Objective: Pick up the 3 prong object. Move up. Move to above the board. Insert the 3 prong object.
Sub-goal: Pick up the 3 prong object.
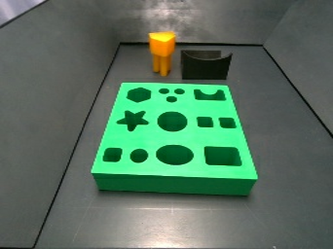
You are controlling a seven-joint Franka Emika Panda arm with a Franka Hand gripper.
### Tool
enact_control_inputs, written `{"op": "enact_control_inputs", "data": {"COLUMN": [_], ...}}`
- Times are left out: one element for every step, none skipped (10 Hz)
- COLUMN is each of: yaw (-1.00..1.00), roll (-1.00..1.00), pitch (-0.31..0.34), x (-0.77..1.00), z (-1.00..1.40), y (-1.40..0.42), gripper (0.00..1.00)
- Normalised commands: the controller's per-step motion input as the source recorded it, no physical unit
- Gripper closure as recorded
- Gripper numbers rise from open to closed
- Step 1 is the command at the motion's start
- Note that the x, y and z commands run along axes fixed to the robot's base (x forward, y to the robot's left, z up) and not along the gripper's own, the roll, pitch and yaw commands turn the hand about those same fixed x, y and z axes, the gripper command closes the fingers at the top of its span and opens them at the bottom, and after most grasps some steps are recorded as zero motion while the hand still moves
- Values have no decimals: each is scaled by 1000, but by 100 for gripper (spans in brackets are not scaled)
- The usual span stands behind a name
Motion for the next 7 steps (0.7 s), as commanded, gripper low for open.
{"op": "enact_control_inputs", "data": {"yaw": [83,186,814,829,774,729,374], "roll": [-16,0,80,53,26,51,0], "pitch": [-50,-106,-97,-113,-109,-123,-151], "x": [-3,-257,0,51,103,40,-49], "z": [-66,-277,-431,-437,-511,-563,-346], "y": [-34,-349,-306,-231,-274,-274,-240], "gripper": [0,0,0,0,0,0,0]}}
